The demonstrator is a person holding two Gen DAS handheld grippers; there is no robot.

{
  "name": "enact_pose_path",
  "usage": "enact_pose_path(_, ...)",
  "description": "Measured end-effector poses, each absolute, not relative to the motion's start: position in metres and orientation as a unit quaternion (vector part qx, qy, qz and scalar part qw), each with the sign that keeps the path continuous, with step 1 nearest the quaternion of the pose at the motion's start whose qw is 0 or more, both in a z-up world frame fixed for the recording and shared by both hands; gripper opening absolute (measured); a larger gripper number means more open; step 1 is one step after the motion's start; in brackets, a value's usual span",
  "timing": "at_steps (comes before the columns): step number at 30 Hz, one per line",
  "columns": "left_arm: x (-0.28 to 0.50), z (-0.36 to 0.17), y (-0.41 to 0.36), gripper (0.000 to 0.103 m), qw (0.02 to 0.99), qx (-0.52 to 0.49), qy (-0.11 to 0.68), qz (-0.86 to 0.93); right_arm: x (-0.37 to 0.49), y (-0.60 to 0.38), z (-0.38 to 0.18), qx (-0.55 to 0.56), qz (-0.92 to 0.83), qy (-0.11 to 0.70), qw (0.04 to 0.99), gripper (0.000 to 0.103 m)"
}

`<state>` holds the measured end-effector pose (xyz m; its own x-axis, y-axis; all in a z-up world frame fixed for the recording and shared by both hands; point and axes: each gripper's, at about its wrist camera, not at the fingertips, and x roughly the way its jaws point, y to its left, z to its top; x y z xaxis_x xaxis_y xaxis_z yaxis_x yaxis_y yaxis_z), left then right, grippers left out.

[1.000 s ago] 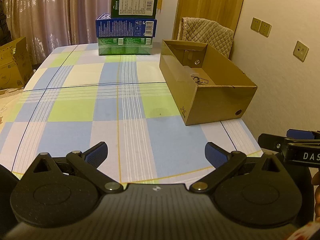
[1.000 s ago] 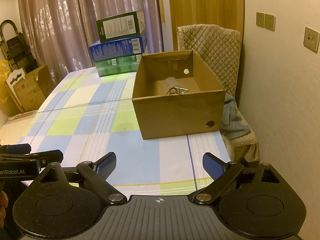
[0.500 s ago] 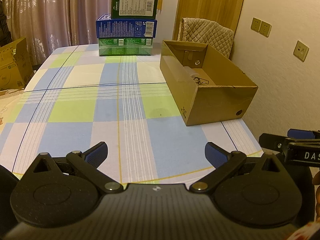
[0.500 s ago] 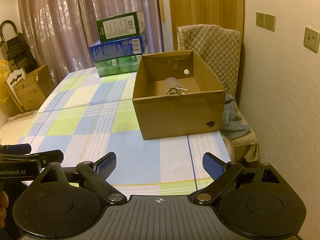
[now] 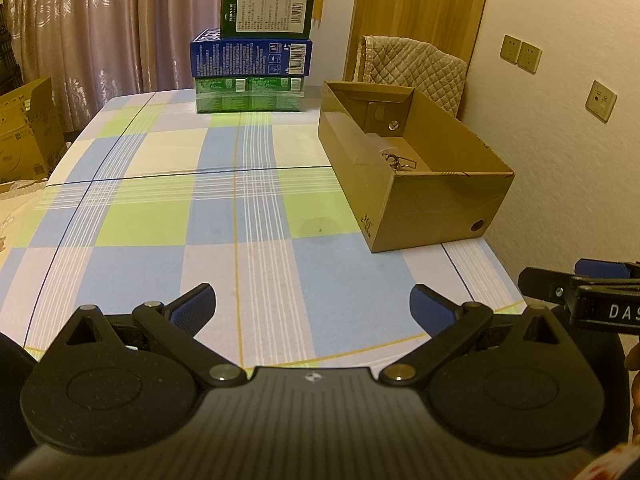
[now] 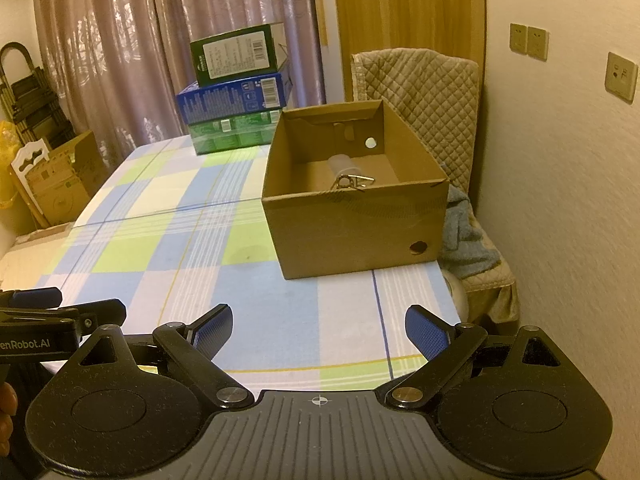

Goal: Organize rigid objects

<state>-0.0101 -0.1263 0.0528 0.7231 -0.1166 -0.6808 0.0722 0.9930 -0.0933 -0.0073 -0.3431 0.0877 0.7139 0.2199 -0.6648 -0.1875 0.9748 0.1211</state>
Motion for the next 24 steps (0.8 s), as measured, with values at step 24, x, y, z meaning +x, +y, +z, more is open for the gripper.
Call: enact_pose_path(24,-0.0077,0.0525,-0.1305,0.102,0.928,-0.025,0.368,-0.057,-0.0096,-0.3474,0.0865,0.022,0.108,0.362,0.926,0.091)
